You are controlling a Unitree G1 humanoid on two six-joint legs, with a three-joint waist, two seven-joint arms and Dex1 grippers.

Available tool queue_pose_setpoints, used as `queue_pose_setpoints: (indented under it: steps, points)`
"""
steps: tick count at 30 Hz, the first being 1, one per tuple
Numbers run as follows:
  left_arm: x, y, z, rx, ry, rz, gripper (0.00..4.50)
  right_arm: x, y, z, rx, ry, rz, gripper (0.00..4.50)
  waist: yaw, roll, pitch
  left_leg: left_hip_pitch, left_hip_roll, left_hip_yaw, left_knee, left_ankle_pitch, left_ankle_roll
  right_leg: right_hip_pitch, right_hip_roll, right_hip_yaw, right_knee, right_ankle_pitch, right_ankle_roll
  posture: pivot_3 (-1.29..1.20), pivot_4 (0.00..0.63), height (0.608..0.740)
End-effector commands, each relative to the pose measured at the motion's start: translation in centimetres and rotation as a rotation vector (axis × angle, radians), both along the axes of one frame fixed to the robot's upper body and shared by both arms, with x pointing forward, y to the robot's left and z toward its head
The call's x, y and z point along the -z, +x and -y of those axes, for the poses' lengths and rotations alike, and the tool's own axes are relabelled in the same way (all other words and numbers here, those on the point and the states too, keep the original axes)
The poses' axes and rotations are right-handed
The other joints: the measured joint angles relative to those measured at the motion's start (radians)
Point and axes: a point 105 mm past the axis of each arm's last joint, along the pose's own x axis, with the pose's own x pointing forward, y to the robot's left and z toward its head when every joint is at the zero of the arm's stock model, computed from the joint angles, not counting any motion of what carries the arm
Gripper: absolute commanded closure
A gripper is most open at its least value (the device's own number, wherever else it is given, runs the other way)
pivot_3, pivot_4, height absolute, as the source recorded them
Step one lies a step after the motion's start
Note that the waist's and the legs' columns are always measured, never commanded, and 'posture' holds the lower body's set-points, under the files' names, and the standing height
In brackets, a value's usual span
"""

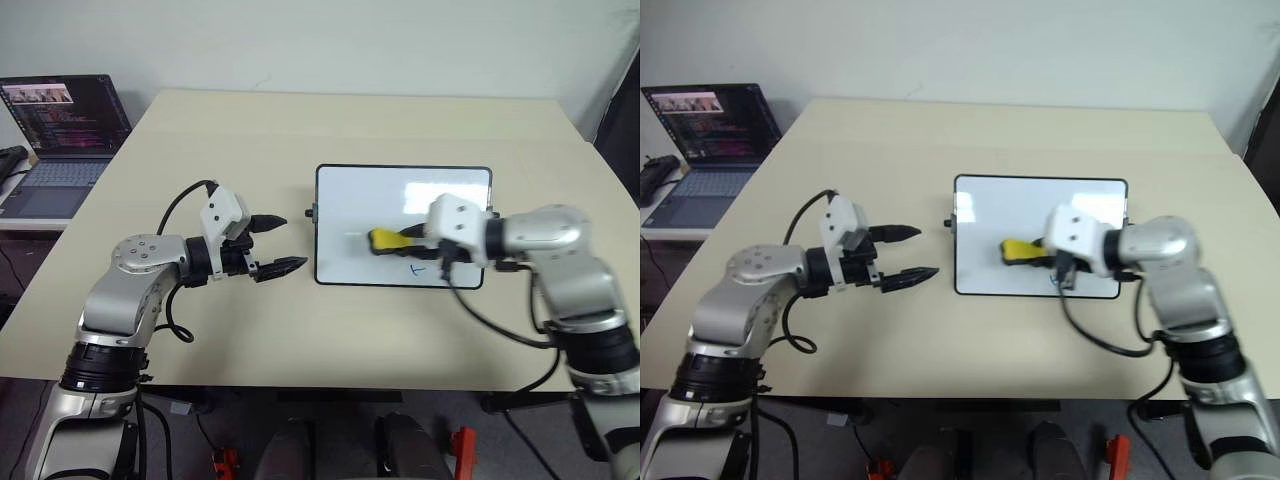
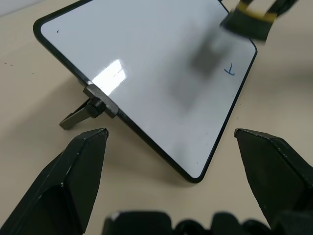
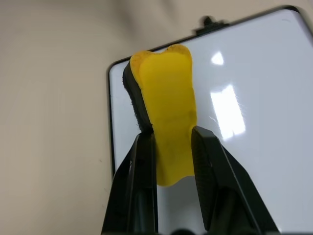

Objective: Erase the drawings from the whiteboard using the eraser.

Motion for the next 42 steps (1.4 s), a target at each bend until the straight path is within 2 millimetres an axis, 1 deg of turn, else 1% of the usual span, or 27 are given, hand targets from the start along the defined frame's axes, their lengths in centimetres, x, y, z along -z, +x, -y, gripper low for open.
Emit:
queue_pose_setpoints:
  steps: [1,4,6,7,13,17,22,36,39,41,42]
  points:
    - [-1.6,-0.1,-0.7,0.002,0.002,0.060,0.00,-1.3,-0.4,4.5,0.116,-0.038,0.035,3.85,0.002,0.000,0.000,0.000,0.000,0.000,0.000,-0.001,0.000,0.000,0.000,0.000,-0.001,0.000,0.000,0.00,0.150,0.740]
    - [-1.9,-0.2,-0.9,0.008,0.009,0.062,0.00,-0.8,-0.6,7.5,0.190,-0.107,0.019,3.85,0.000,0.000,0.000,-0.001,0.000,0.002,0.000,-0.001,0.001,0.000,0.000,0.001,-0.001,0.000,0.000,0.00,0.150,0.740]
    - [-1.8,-0.5,-1.1,0.014,0.025,0.050,0.00,-0.6,-0.8,8.7,0.219,-0.131,0.010,3.85,-0.004,0.000,0.000,0.000,0.000,0.003,0.000,-0.001,0.001,0.000,0.000,0.002,0.000,0.000,0.000,0.00,0.150,0.740]
    - [-1.7,-0.6,-1.2,0.018,0.033,0.043,0.00,-0.6,-0.8,9.0,0.228,-0.133,0.009,3.85,-0.005,0.000,0.000,0.000,0.000,0.004,0.000,-0.001,0.001,0.000,0.000,0.002,0.000,0.000,0.000,0.00,0.150,0.740]
    - [-1.7,-0.7,-1.6,0.002,0.055,0.055,0.00,-0.1,-0.8,10.0,0.240,-0.157,-0.002,3.85,-0.007,0.001,0.000,0.002,0.000,0.005,0.001,-0.001,0.001,0.001,0.001,0.003,0.003,0.000,0.000,0.00,0.150,0.740]
    - [-1.7,-1.2,-1.6,0.002,0.057,0.054,0.00,-0.4,-0.6,10.4,0.245,-0.147,0.006,3.85,-0.007,0.001,0.000,0.002,0.000,0.005,0.001,-0.001,0.001,0.001,0.000,0.003,0.003,0.000,0.000,0.00,0.150,0.740]
    - [-1.6,-1.4,-1.6,-0.004,0.058,0.051,0.00,-0.4,-0.5,10.7,0.246,-0.155,0.003,3.85,-0.002,0.001,0.000,0.002,0.000,0.005,0.001,-0.001,0.001,0.001,0.000,0.003,0.003,0.000,0.000,0.00,0.150,0.740]
    - [-1.6,-1.4,-1.2,0.005,0.049,0.044,0.00,-0.8,-0.1,9.4,0.221,-0.129,0.039,3.85,-0.002,0.001,0.000,0.003,0.000,0.005,0.002,-0.001,0.001,0.001,0.000,0.003,0.004,0.000,0.000,0.00,0.150,0.740]
    - [-1.7,-1.3,-0.8,0.019,0.042,0.046,0.00,-1.1,0.2,6.6,0.157,-0.082,0.082,3.85,-0.006,0.001,0.000,0.003,0.000,0.005,0.002,-0.001,0.001,0.001,0.001,0.004,0.005,0.000,0.000,0.00,0.150,0.740]
    - [-1.6,-1.2,-0.5,0.024,0.037,0.046,0.00,0.1,0.8,4.9,0.126,-0.141,0.129,3.85,-0.010,0.001,0.000,0.004,0.000,0.005,0.002,-0.001,0.001,0.001,0.001,0.004,0.006,0.000,0.000,0.00,0.150,0.740]
    - [-1.6,-1.1,-0.4,0.025,0.036,0.045,0.00,0.8,1.3,4.3,0.129,-0.171,0.152,3.85,-0.010,0.001,0.000,0.004,0.000,0.005,0.002,-0.001,0.001,0.001,0.002,0.004,0.006,0.000,0.000,0.00,0.150,0.740]
